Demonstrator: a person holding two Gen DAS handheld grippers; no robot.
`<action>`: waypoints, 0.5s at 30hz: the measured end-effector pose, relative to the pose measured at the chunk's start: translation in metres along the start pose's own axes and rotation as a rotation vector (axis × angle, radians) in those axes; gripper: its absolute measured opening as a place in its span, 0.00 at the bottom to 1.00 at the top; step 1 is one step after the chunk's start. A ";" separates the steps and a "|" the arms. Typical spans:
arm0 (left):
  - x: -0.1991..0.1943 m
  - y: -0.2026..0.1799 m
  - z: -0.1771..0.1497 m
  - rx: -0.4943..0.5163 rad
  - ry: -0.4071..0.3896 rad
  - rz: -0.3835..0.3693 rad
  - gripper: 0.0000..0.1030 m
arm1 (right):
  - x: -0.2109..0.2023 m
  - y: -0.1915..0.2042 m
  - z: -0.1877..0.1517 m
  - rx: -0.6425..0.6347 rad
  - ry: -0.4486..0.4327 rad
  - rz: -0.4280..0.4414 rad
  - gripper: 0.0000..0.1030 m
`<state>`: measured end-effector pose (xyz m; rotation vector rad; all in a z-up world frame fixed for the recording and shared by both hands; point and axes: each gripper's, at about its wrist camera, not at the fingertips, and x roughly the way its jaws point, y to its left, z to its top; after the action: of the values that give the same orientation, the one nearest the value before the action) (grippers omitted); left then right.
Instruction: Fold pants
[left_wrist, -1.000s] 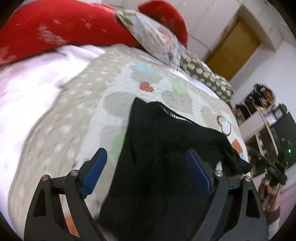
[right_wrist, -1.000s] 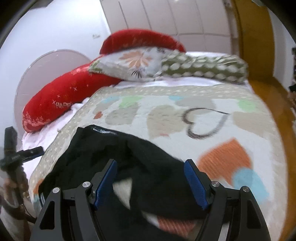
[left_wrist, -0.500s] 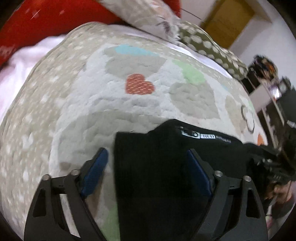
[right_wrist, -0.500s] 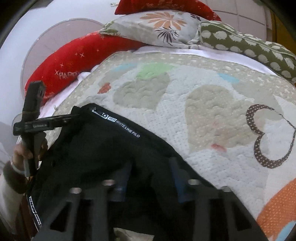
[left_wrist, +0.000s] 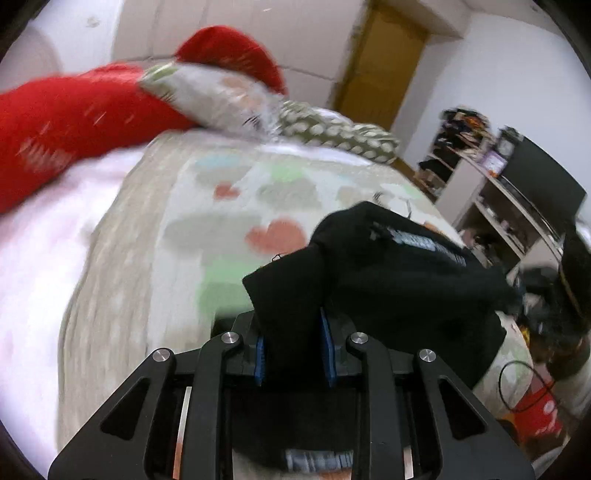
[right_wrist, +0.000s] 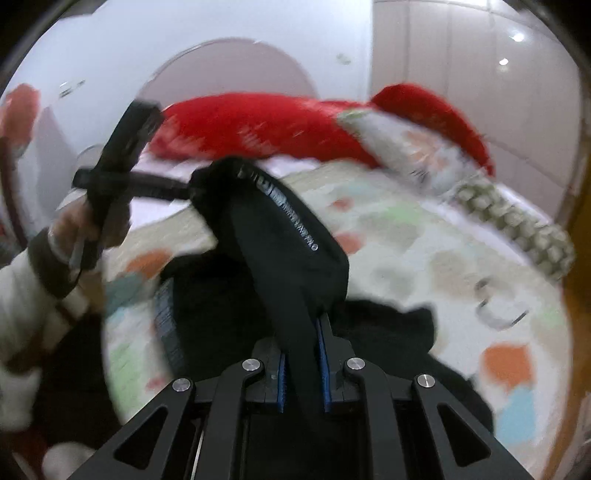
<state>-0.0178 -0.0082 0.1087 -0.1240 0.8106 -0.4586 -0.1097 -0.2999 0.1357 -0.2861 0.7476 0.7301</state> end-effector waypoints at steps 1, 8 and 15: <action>-0.002 0.003 -0.014 -0.038 0.022 -0.001 0.22 | 0.008 0.008 -0.012 0.003 0.039 0.018 0.13; -0.009 0.023 -0.076 -0.203 0.152 0.087 0.42 | 0.014 0.014 -0.068 0.070 0.198 0.068 0.20; -0.046 0.044 -0.073 -0.290 0.035 0.226 0.43 | -0.080 -0.073 -0.117 0.486 -0.055 -0.090 0.62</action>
<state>-0.0835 0.0562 0.0771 -0.2903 0.9110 -0.1280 -0.1598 -0.4492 0.1083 0.1408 0.8295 0.4497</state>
